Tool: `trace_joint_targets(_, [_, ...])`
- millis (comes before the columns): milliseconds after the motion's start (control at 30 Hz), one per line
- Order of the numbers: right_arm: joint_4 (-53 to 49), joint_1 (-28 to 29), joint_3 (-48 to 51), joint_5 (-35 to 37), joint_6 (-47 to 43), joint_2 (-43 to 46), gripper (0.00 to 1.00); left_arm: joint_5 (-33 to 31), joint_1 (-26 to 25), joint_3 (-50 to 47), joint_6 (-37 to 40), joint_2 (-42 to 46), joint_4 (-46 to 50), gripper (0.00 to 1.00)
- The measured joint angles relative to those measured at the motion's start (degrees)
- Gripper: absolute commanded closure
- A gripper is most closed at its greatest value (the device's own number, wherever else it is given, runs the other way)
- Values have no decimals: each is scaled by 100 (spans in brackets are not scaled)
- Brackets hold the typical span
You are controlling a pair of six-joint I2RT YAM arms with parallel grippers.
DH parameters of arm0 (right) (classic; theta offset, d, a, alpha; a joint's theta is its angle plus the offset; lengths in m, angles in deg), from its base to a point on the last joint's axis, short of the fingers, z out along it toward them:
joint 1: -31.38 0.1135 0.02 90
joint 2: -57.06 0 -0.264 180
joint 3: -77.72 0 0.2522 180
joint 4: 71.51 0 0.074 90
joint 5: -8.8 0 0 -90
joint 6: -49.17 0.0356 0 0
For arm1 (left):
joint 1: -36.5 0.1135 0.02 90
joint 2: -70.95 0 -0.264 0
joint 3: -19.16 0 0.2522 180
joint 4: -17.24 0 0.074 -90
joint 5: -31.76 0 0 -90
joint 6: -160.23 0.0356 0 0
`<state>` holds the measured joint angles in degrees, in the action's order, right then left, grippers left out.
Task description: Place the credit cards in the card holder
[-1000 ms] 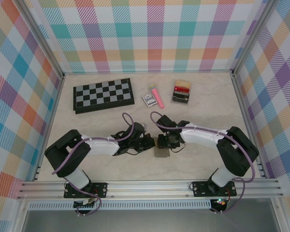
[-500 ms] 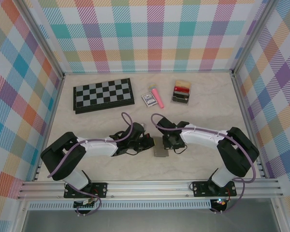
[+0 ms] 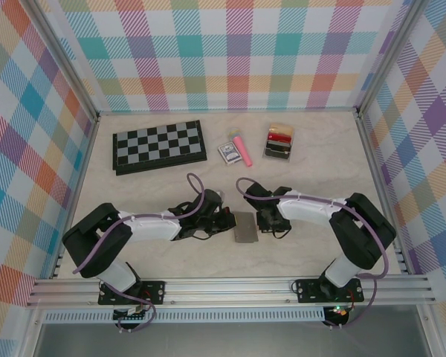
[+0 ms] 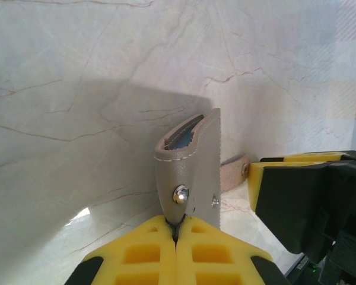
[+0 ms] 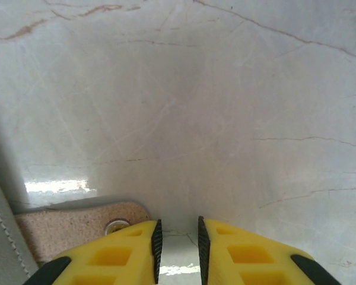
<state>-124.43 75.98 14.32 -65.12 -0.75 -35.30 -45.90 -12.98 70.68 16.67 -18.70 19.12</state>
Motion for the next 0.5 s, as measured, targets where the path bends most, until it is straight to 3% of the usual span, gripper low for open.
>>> trace_joint_targets(300, [-278, -46, -219, -74, -31, -90, 72, -153, 0, 293, 404, -116, 597, 95])
trace_joint_targets(500, [-407, -74, -374, -192, -28, 459, 70, -197, 0, 452, 592, -227, 780, 95])
